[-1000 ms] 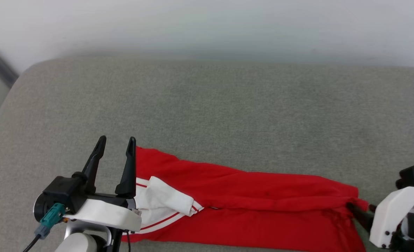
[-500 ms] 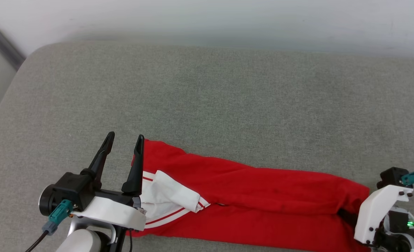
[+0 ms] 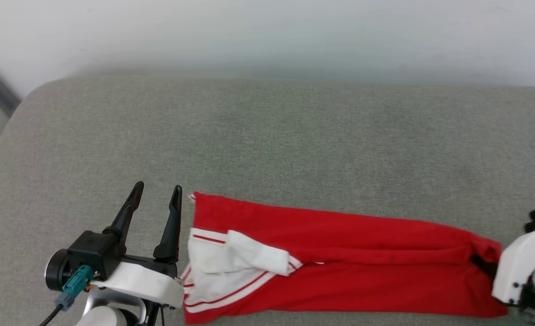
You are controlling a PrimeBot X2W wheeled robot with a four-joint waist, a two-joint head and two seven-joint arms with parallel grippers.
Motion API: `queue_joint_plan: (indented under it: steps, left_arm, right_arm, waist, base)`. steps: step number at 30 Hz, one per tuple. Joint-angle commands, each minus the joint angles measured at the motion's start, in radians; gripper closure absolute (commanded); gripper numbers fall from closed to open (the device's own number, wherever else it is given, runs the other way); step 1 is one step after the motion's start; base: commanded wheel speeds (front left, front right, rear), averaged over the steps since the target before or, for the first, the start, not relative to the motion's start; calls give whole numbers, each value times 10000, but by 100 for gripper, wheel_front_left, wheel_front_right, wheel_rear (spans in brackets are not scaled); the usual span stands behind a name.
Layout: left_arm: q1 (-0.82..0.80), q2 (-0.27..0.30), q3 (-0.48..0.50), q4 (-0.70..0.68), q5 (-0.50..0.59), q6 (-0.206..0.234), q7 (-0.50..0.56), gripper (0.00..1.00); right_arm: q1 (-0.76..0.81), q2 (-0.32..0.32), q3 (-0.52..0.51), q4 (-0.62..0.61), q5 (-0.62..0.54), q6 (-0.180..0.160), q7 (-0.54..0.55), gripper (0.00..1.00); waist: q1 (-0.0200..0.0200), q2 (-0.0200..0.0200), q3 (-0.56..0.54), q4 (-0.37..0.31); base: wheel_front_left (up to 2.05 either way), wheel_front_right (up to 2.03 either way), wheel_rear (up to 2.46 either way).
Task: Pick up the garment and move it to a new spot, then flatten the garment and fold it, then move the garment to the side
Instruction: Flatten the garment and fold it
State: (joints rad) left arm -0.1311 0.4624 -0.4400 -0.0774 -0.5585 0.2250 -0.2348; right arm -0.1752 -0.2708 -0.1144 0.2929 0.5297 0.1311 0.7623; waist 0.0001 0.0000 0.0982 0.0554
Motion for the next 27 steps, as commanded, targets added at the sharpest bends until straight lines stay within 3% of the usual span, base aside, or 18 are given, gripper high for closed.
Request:
queue_joint_plan:
  steps: [1,8,13,16,21,27]
  left_arm:
    - [79,33,29,-60,3,60,11,0]
    - [228,59,13,-110,-53,131,33,0]
    - [313,63,20,-104,-121,169,20,0]
    - [351,45,-18,-66,-158,151,30,0]
    - [332,24,-135,-46,-147,102,101,0]
    - [142,31,-253,-70,-147,31,188,0]
  right_arm:
    - [-48,-182,-344,58,-24,-8,0,100]
    - [175,-47,-2260,-49,-502,-8,367,100]
    - [9,882,-3064,-612,36,-6,1286,100]
    - [-152,1644,-3290,-978,1073,-6,2299,100]
    - [-183,2166,-3448,-1346,2923,-6,3680,100]
    - [-487,2223,-2449,-667,5249,-6,3727,100]
  waist:
    - [-1,0,-53,-124]
    - [-1,0,-183,-379]
    - [-1,0,-254,-500]
    - [-1,0,-338,-505]
    - [-1,0,-481,-374]
    - [-1,0,-480,-67]
  base:
    - [0,0,0]
    - [0,0,0]
    - [0,0,0]
    - [0,0,0]
    - [0,0,0]
    - [0,0,0]
